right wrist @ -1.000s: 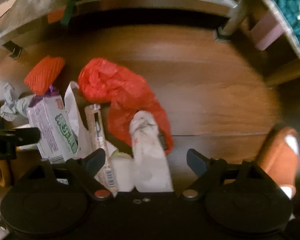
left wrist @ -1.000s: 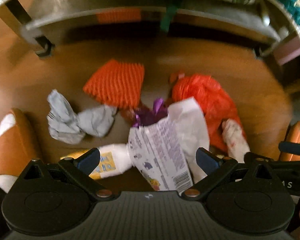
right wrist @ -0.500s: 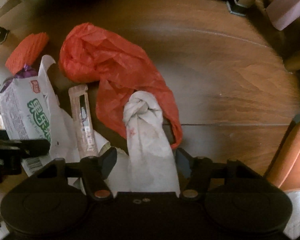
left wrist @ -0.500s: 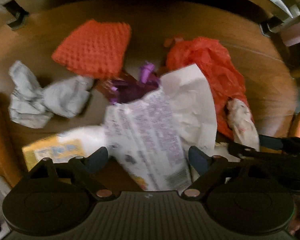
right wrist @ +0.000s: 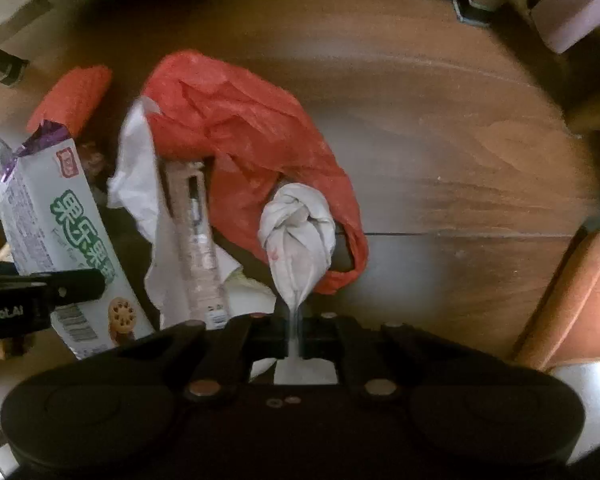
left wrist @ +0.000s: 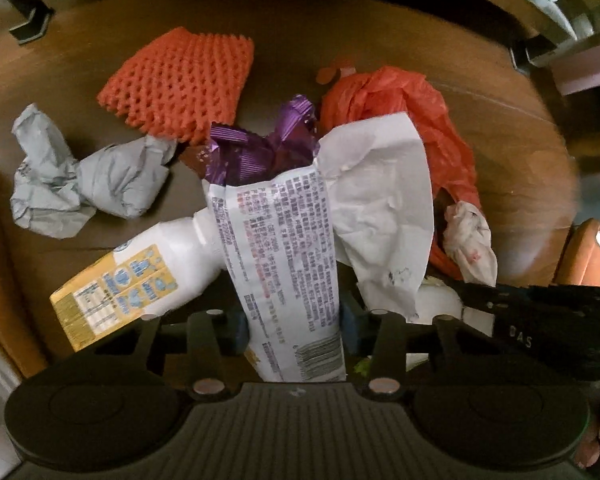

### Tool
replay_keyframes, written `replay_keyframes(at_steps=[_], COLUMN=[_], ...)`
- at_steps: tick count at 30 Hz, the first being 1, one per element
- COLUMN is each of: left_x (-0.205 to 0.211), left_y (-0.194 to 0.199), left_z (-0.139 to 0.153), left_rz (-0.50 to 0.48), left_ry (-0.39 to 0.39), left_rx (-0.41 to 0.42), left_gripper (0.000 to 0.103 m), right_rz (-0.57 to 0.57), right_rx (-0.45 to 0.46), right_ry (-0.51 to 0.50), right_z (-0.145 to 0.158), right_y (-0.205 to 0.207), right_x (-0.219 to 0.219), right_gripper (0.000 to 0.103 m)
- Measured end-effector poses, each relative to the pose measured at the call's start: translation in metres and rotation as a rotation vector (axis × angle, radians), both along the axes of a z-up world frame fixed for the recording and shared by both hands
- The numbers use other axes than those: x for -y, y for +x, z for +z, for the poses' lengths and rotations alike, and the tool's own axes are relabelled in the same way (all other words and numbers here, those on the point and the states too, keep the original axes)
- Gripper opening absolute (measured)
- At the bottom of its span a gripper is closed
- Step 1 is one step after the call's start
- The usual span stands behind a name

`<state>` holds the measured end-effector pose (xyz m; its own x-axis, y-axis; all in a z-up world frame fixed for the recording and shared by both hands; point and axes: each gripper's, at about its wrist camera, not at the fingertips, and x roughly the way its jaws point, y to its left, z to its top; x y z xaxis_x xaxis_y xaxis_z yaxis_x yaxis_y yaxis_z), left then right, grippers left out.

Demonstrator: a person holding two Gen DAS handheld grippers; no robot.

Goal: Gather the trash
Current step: 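Grasp white-and-purple snack bag with left tool while right tool grasps white tissue, then lift snack bag and white tissue and carry them over the teal bin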

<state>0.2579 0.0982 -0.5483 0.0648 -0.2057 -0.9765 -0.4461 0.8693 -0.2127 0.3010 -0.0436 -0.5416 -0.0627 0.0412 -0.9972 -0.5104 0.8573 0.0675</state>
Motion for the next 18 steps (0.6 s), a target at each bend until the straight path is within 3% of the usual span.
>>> replay_keyframes(at_steps=[8,18], left_x=[-0.005,-0.003], left_y=[-0.013,-0.035], left_z=[0.059,0.189], left_rz=[0.024,-0.016], left_ry=[0.01,0.074], left_rx=[0.05,0.261], left_gripper=[0.043,0.043], right_rz=[0.001,-0.017], right_rx=[0.088,0.313], right_ry=[0.042,0.228], right_z=[0.078,0.235], right_y=[-0.004,-0.027], right_x=[0.001,0.011], right_gripper=[0.001,0.001])
